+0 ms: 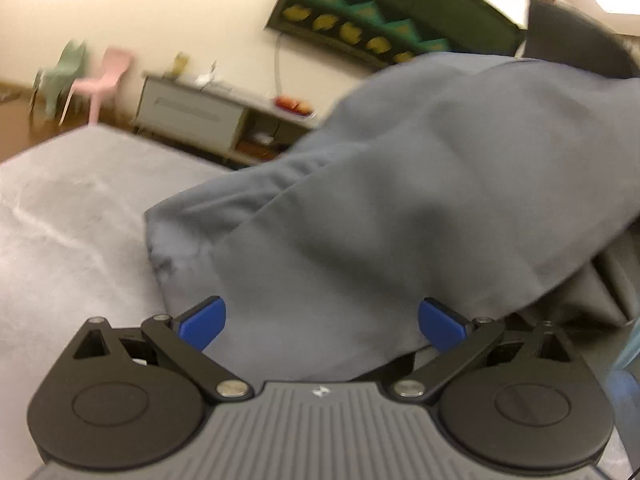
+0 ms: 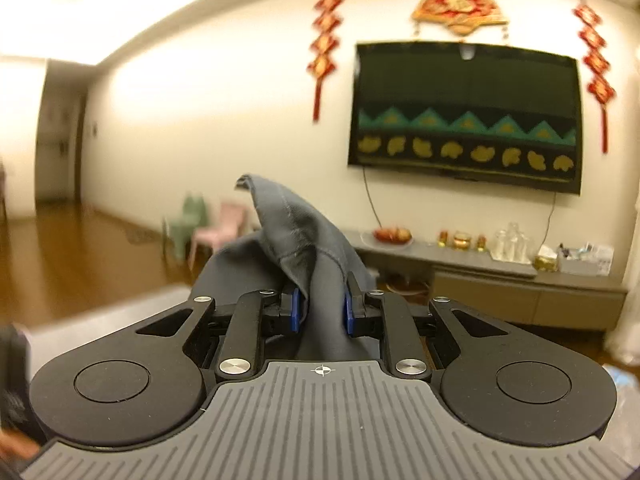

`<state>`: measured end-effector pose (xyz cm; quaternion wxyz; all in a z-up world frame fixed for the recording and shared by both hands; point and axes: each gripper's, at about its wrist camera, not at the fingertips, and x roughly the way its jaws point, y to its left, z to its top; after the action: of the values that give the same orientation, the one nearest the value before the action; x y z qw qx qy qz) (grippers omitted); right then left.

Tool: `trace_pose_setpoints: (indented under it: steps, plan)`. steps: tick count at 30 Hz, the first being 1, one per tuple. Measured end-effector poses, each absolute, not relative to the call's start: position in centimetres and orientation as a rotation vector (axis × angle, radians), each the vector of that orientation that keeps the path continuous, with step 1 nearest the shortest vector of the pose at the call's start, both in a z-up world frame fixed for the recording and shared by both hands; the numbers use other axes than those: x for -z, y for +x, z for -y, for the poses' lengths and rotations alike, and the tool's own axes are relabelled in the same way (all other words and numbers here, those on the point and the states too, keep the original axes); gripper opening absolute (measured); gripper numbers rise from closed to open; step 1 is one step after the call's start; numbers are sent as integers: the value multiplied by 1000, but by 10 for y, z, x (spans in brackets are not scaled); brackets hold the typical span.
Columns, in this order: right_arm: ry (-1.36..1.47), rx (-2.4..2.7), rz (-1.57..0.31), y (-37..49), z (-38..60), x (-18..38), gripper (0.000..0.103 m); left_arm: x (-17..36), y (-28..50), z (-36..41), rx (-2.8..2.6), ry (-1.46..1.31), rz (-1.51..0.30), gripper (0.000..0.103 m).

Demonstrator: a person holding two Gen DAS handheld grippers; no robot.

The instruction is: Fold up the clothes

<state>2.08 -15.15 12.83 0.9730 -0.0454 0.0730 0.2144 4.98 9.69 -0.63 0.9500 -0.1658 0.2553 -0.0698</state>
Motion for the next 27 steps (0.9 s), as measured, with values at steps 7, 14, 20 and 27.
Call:
trace_pose_setpoints:
  steps: [7,14,20,27]
  plan:
    - [87,-276,-483,54,226,-10,49,13,44,-56,192,-283,-539,103]
    - [290,-319,-479,55,277,4,50,4,55,-11,140,-166,-495,103]
    - [364,-321,-404,32,289,-11,6,-29,98,25,209,-59,-490,5]
    - [541,-106,-61,-26,367,-66,0,-81,140,-9,-26,-140,-462,0]
